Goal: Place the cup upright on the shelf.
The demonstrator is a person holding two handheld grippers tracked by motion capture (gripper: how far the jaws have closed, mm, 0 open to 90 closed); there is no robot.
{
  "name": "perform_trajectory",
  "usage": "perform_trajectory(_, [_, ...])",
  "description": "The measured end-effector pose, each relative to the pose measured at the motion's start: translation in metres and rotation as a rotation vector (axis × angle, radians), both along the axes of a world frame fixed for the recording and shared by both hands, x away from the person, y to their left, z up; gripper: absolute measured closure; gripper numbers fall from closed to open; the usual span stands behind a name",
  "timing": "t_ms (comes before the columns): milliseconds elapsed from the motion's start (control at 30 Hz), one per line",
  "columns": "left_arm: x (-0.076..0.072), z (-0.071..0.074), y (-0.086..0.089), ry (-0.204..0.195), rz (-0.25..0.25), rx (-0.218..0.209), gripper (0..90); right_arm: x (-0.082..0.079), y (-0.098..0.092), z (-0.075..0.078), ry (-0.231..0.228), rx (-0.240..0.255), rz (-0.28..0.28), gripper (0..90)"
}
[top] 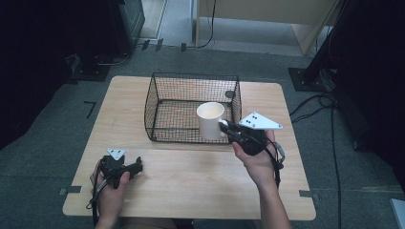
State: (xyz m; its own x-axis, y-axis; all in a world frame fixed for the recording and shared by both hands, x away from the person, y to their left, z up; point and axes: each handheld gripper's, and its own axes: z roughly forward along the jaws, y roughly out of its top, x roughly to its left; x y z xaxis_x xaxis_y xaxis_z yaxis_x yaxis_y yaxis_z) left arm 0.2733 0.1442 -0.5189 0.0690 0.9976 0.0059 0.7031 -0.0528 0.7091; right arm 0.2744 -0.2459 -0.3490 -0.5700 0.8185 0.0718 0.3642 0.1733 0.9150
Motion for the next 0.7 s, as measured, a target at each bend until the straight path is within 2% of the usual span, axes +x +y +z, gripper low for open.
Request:
perform_trajectory(267, [0.000,0.000,0.000,0.000,0.000,0.000,11.7,0.020,0.020,0.003,-0.010,-0.013,0.023,80.7])
perform_trajectory(400, [0.000,0.000,0.000,-0.001,0.000,0.000,11.7,0.036,0.030,0.003,-0.012,-0.007,0.026,80.6])
perform_trajectory(567, [0.000,0.000,0.000,-0.002,0.000,-0.001,11.8,0.050,0.036,0.001,-0.007,-0.005,0.023,80.6])
perform_trajectory(700, [0.000,0.000,0.000,-0.003,-0.005,0.000,11.8,0.066,0.045,-0.006,0.004,-0.016,0.012,80.6])
